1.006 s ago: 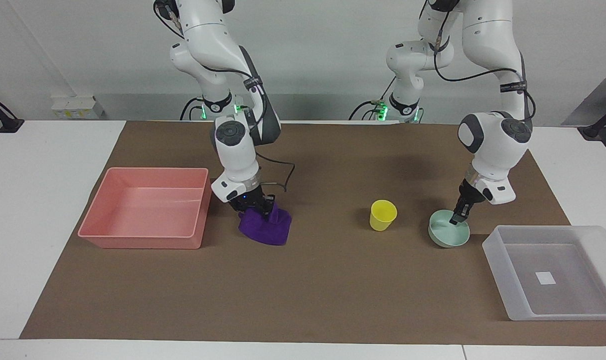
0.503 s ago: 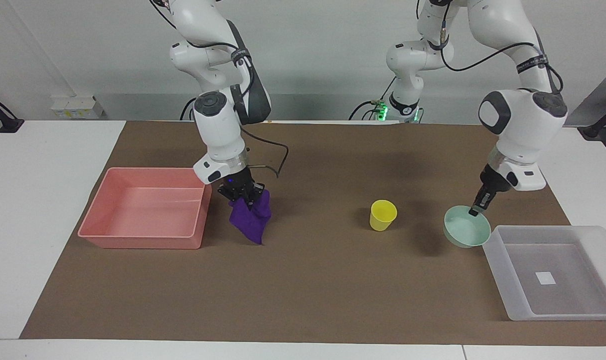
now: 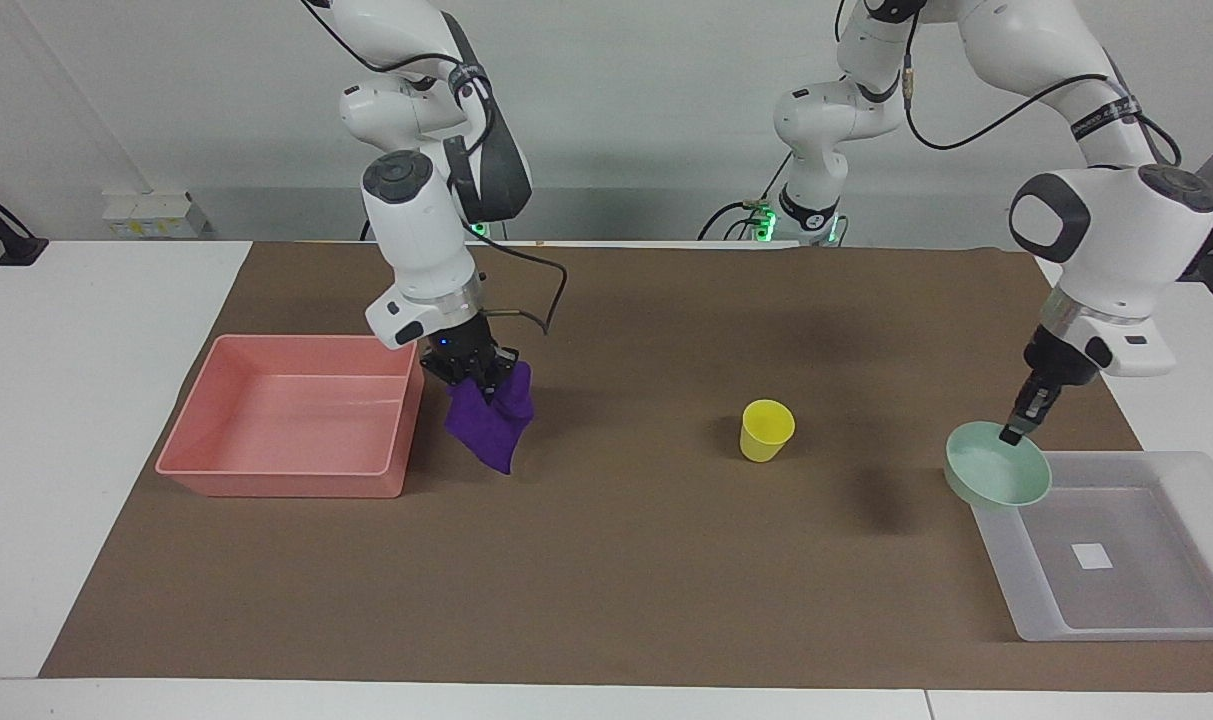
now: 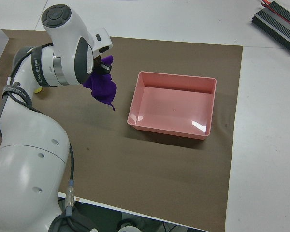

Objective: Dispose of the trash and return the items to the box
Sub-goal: 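Lift the bowl into the white bin while the right gripper carries the cloth, then release the purple cloth into the pink box with the right gripper, then grasp the yellow cup with the left gripper while the right gripper withdraws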

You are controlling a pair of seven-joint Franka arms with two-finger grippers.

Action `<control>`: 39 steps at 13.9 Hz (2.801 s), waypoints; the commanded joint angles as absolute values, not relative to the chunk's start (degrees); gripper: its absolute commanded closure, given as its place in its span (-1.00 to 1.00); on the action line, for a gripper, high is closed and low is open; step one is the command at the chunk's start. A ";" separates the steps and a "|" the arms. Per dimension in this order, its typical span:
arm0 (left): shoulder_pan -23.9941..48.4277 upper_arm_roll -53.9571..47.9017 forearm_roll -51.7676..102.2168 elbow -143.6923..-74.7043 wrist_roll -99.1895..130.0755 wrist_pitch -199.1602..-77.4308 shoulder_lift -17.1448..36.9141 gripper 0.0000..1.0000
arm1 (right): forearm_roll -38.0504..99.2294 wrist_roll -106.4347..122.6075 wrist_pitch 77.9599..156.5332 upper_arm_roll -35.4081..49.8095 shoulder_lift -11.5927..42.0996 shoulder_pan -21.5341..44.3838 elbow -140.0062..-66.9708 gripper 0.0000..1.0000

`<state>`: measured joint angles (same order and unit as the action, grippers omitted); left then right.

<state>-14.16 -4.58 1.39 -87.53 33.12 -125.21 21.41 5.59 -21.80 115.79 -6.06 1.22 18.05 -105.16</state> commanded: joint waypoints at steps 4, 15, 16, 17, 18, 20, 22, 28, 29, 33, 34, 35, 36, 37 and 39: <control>-18.63 -5.19 -0.53 -68.82 25.06 -121.72 37.78 1.00 | 5.98 -12.41 108.38 -5.80 -4.56 8.63 -105.64 1.00; -20.74 -5.10 -1.05 -73.30 17.76 -124.46 41.49 0.87 | 4.75 5.45 121.70 -5.71 -2.56 -5.00 -119.60 1.00; -20.57 -5.10 -1.14 -73.21 17.06 -123.15 40.96 0.56 | 4.75 6.41 124.16 -5.71 -1.24 -5.53 -121.10 1.00; -20.39 -5.18 -1.14 -73.21 15.92 -122.61 39.83 0.06 | 4.75 7.37 126.54 -5.71 0.51 -5.71 -121.72 1.00; -20.13 -5.19 -1.06 -73.30 13.91 -122.09 38.42 -0.30 | 4.75 7.73 129.61 -5.71 2.27 -6.15 -122.16 1.00; -19.43 -5.27 -1.06 -73.48 10.82 -119.11 35.87 -0.69 | 4.75 7.56 132.36 -5.71 3.60 -6.59 -123.39 1.00; -17.51 -5.54 -0.88 -75.13 10.20 -116.82 31.40 -0.92 | 4.83 7.03 136.38 -5.63 4.22 -6.33 -125.76 1.00; -8.20 -5.62 -0.97 -90.60 9.32 -115.67 16.19 -1.00 | 5.01 6.94 136.67 -5.19 4.40 -5.71 -124.82 -1.00; -5.74 -5.54 -0.97 -92.27 9.40 -115.49 15.30 -1.00 | 5.10 6.94 136.15 -5.01 4.22 -5.36 -123.67 -1.00; 2.88 -5.54 -1.05 -102.88 9.05 -122.30 11.70 -1.00 | 4.57 2.65 130.01 -5.10 0.98 -2.29 -120.60 -1.00; 5.08 -5.54 -1.05 -107.18 8.97 -126.35 10.21 -1.00 | 4.57 1.85 127.12 -5.10 0.18 -2.29 -118.76 -1.00; 6.58 -5.62 -1.05 -110.88 8.96 -130.21 9.15 -1.00 | 4.57 1.06 124.74 -4.92 -0.52 -2.29 -117.26 -1.00; 8.07 -5.62 -1.05 -114.40 8.88 -133.65 8.01 -1.00 | 4.57 0.10 122.89 -4.92 -1.40 -2.20 -116.12 -1.00; 8.69 -5.63 -1.05 -116.43 8.88 -135.16 7.39 -1.00 | 4.57 -0.78 120.70 -4.83 -2.45 -2.28 -115.23 -1.00; 10.36 -5.63 -0.97 -118.56 7.83 -135.79 6.77 -1.00 | 4.57 -1.49 116.04 -4.92 -3.77 -2.28 -112.52 -1.00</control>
